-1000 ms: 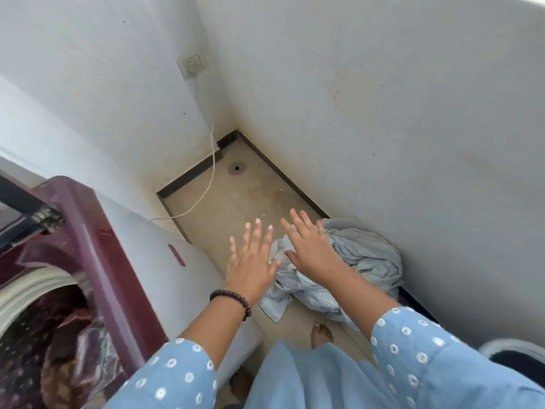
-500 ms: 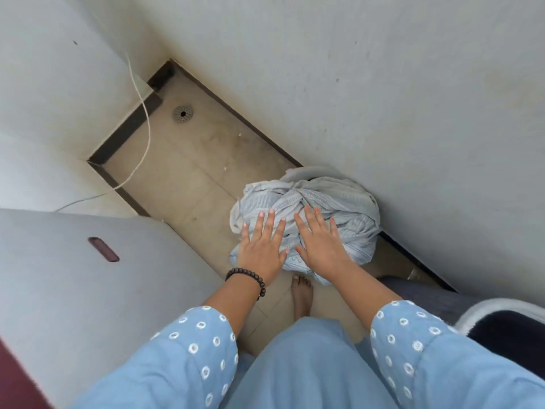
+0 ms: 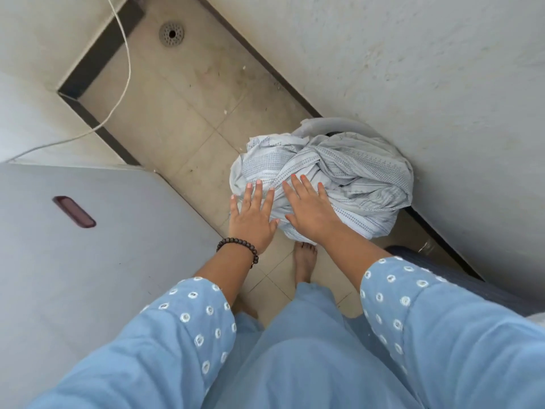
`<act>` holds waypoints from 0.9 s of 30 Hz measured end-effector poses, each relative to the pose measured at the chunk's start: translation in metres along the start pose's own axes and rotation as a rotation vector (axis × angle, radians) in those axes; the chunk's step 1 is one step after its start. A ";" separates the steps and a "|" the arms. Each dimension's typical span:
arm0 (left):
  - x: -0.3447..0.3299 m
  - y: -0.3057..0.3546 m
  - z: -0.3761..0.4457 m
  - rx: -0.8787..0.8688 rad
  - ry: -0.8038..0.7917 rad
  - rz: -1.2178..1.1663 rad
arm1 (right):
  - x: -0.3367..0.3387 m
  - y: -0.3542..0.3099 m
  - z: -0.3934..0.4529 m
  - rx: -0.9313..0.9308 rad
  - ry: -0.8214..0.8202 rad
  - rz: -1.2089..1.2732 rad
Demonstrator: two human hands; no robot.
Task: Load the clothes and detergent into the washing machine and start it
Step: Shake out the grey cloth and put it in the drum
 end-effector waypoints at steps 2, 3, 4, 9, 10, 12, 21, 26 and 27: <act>-0.005 -0.008 0.007 0.012 -0.010 -0.028 | -0.003 -0.010 0.014 0.041 -0.010 -0.001; -0.008 -0.011 0.009 0.016 -0.015 -0.047 | -0.005 -0.014 0.021 0.060 -0.016 -0.001; -0.010 -0.014 0.011 0.019 -0.017 -0.063 | -0.007 -0.019 0.026 0.075 -0.018 -0.008; -0.022 -0.026 0.017 0.033 -0.051 -0.103 | -0.016 -0.033 0.045 0.086 0.021 -0.076; -0.024 -0.027 0.017 0.031 -0.054 -0.104 | -0.014 -0.033 0.045 0.063 0.051 -0.106; -0.026 -0.030 0.015 0.027 -0.050 -0.102 | -0.009 -0.030 0.045 0.011 0.094 -0.124; -0.001 -0.028 -0.007 -0.025 0.046 -0.162 | 0.050 -0.002 0.005 -0.030 0.232 0.389; 0.037 -0.009 -0.035 -0.227 0.166 -0.215 | 0.076 0.005 -0.051 0.050 0.305 0.710; 0.044 -0.005 -0.042 -0.253 0.180 -0.221 | 0.080 0.001 -0.063 0.062 0.301 0.745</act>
Point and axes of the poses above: each hand's wrist, its own z-axis towards the middle knuckle, its own x-axis out of the back of the hand, y = z × x, the point moved 8 cm from there along z, towards the middle knuckle, and after that the axes turned 11 degrees about -y, right-handed, at the moved point
